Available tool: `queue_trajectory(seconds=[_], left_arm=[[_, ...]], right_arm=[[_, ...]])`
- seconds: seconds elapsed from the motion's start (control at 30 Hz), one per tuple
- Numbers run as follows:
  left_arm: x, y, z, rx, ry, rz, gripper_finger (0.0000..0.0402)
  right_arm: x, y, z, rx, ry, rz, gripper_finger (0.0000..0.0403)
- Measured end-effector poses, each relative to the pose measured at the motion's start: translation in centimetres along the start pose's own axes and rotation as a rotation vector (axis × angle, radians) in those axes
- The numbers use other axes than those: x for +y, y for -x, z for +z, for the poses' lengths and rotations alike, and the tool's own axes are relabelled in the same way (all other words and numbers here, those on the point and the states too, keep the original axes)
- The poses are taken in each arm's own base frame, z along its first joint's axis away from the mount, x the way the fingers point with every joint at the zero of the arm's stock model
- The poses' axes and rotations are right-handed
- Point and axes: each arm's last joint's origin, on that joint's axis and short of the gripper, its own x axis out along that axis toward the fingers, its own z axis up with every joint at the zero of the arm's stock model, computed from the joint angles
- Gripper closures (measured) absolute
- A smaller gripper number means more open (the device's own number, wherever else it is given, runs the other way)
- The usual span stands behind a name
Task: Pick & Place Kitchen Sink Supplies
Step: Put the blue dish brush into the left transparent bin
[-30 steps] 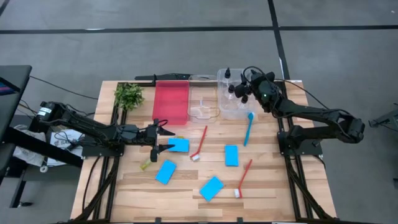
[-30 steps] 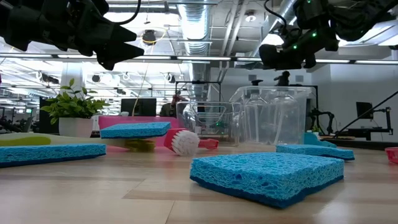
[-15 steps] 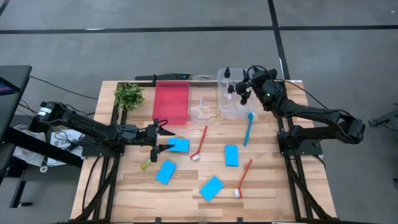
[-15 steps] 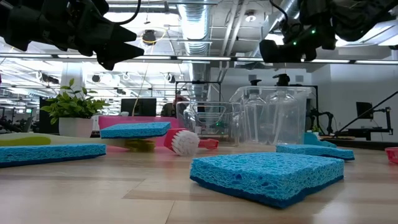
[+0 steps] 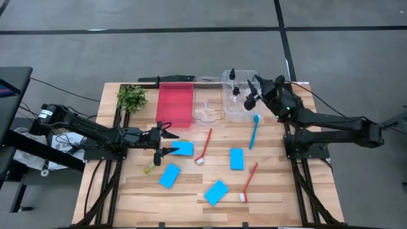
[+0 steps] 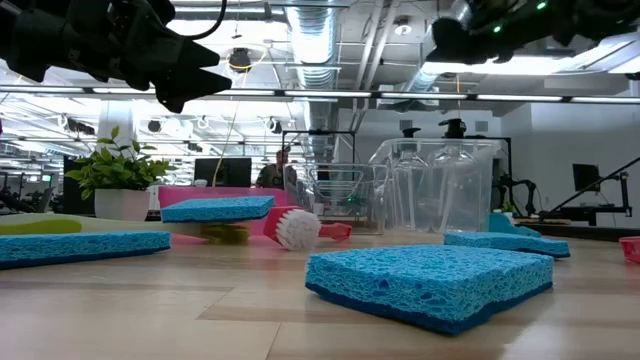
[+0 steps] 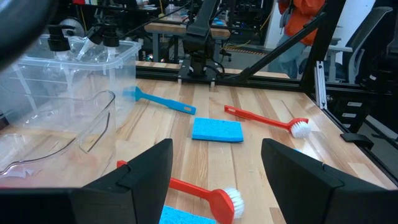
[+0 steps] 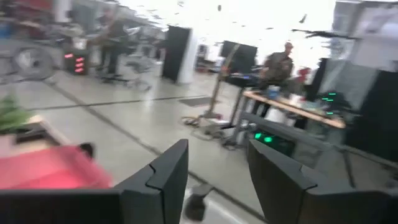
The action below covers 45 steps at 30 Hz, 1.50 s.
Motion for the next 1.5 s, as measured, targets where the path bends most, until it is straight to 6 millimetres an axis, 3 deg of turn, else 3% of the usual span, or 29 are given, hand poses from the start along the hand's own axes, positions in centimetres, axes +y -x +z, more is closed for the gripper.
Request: queue_trajectory(seconds=[0.13,0.37,0.57,0.8,1.0,1.5], left_arm=[[0.0,0.0,0.0,0.000,0.001,-0.001,0.0153],[0.0,0.0,0.0,0.000,0.027,-0.001,0.0153],[0.0,0.0,0.0,-0.002,0.052,-0.001,0.0153],[0.0,0.0,0.1,-0.011,0.053,-0.001,0.0153],[0.0,0.0,0.2,-0.018,0.054,-0.002,0.0153],[0.0,0.0,0.1,-0.011,0.071,0.000,0.0153]], right_arm=[[0.6,2.2,-0.1,0.020,0.018,0.118,0.0250],[2.0,6.2,-2.2,0.008,-0.087,0.339,0.0256],[3.7,8.7,-4.2,0.121,-0.165,0.539,0.0253],[5.5,11.1,-6.7,0.281,-0.094,0.753,0.0249],[6.5,12.0,-7.4,0.335,-0.045,0.809,0.0262],[7.1,11.3,-8.3,0.377,0.021,0.763,0.0281]])
